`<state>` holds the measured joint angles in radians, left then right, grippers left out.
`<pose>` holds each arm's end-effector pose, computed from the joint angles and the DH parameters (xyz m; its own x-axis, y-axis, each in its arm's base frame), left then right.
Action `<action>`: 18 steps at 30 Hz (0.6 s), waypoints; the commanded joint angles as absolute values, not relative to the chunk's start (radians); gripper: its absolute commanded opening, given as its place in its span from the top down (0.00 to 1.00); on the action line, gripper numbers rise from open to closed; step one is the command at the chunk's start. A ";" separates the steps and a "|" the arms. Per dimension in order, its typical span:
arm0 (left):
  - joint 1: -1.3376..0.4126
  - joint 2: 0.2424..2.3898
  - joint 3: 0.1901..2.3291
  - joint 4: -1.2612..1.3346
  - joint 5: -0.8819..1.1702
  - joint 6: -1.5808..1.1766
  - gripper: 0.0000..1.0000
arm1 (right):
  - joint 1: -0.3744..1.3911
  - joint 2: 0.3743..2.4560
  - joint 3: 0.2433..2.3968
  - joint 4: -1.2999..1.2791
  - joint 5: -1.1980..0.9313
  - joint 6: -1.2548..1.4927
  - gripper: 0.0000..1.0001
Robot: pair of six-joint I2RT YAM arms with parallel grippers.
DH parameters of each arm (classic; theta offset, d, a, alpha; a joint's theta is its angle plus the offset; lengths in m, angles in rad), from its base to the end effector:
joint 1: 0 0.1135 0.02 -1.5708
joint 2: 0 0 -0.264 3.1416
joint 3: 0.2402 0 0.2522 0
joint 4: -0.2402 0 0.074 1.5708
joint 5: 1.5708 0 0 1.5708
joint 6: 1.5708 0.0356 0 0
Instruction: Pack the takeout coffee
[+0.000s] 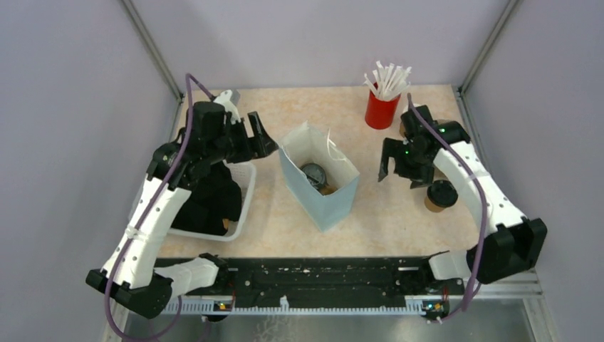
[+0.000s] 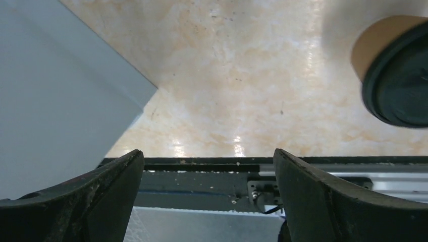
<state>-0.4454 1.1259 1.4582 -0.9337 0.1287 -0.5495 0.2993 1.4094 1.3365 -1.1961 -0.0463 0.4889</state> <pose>0.1862 -0.0939 0.4266 -0.7084 -0.2357 -0.6652 0.1791 0.8516 -0.4926 0.2468 0.0779 0.3115 -0.9500 0.1979 -0.2417 0.1569 0.9713 0.1786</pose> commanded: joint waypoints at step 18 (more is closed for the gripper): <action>-0.426 1.452 1.811 -1.021 0.106 -0.431 0.07 | 0.212 1.251 1.208 -1.158 -0.253 0.597 0.07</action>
